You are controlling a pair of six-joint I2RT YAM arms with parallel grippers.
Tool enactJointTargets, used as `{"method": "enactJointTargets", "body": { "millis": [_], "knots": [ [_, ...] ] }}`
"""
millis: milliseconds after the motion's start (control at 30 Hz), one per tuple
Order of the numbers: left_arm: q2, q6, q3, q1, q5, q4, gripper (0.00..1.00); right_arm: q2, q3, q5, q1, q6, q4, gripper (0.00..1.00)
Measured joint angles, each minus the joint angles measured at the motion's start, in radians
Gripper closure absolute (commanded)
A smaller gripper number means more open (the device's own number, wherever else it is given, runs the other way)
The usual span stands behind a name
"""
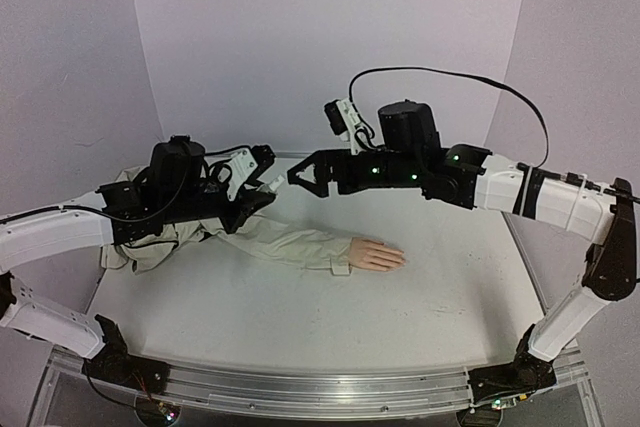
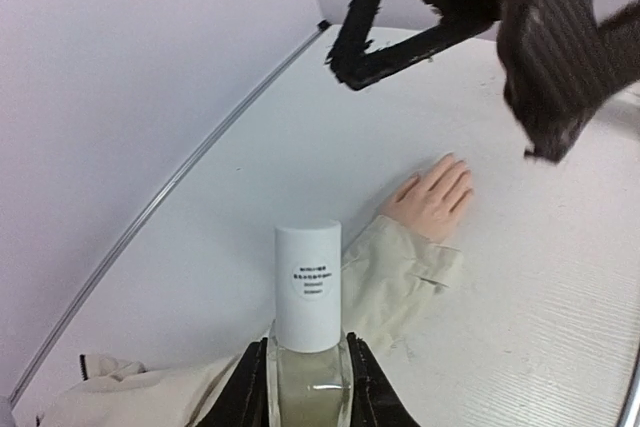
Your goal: Paint the nails
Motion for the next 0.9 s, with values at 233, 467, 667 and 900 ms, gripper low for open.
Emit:
{"method": "enactJointTargets", "body": {
  "millis": [233,467,667,900],
  "knots": [
    [0.010,-0.006,-0.001,-0.014,-0.198,0.034,1.00,0.116,0.062,0.061,0.019,0.314,0.143,0.22],
    [0.015,-0.011,-0.001,-0.019,-0.275,0.036,1.00,0.229,0.119,0.156,0.064,0.468,0.173,0.52],
    [0.015,-0.024,-0.001,-0.019,-0.289,0.042,1.00,0.259,0.151,0.200,0.081,0.532,0.207,0.56],
    [0.015,-0.035,-0.001,-0.019,-0.288,0.042,1.00,0.280,0.179,0.215,0.089,0.546,0.232,0.77]
  ]
}}
